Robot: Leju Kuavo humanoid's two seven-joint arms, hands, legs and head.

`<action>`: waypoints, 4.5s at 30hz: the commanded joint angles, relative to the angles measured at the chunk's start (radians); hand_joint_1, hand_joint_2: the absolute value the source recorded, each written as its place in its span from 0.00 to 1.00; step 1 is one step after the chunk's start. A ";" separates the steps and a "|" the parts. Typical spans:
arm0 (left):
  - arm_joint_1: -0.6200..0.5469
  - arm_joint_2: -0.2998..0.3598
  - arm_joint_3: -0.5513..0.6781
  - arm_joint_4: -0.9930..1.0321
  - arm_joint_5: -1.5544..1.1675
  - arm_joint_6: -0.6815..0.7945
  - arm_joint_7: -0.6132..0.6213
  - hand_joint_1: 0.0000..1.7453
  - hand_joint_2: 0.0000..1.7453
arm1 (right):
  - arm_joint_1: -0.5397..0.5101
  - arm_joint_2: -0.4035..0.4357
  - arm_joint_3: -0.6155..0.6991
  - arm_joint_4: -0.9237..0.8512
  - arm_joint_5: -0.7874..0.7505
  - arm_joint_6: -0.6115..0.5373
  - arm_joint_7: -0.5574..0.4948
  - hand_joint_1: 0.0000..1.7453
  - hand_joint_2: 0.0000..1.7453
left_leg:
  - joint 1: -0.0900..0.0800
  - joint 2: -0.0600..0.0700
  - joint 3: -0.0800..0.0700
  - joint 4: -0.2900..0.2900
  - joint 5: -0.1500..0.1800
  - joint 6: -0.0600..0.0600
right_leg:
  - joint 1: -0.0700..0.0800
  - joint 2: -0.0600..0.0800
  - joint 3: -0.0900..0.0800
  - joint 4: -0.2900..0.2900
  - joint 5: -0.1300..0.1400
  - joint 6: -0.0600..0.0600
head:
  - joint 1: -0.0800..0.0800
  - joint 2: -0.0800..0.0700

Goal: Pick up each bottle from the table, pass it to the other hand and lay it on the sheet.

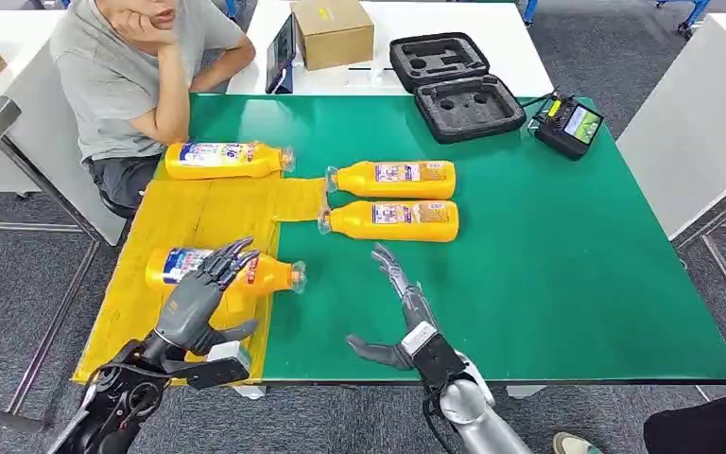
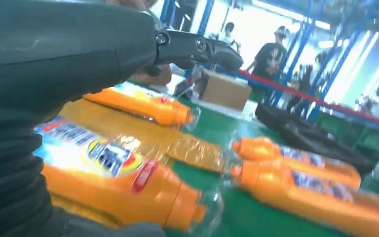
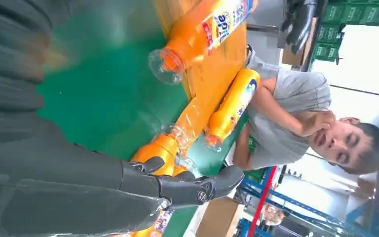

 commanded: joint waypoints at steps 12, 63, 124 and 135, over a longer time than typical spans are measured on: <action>0.086 -0.267 0.083 -0.087 0.573 0.023 -0.066 0.00 1.00 | 0.083 0.123 -0.255 -0.109 -0.198 0.299 0.001 0.00 0.00 | 0.000 -0.002 0.000 0.001 -0.002 -0.001 | 0.000 -0.001 0.001 0.000 -0.002 -0.001 | 0.000 0.000; 0.113 -0.336 -0.301 0.228 1.029 0.095 -0.013 0.00 0.00 | 0.316 0.105 -0.235 -0.394 -0.083 -0.092 0.001 0.00 1.00 | 0.000 -0.002 0.003 -0.001 -0.004 -0.001 | 0.000 0.000 0.003 -0.002 -0.002 -0.001 | 0.000 0.000; 0.104 -0.348 -0.141 -0.012 0.749 0.122 -0.078 0.00 1.00 | 0.194 0.046 -0.279 -0.020 0.974 -0.449 0.291 0.00 1.00 | 0.000 -0.001 0.005 -0.001 -0.005 -0.001 | 0.000 0.002 0.005 -0.002 -0.003 -0.002 | 0.000 0.000; 0.098 -0.353 -0.141 -0.016 0.752 0.106 -0.078 0.00 1.00 | 0.220 0.042 -0.302 -0.071 1.085 -0.393 0.360 0.00 1.00 | 0.000 0.000 0.002 -0.001 -0.004 -0.001 | 0.000 0.002 0.002 -0.001 -0.002 -0.001 | 0.000 0.000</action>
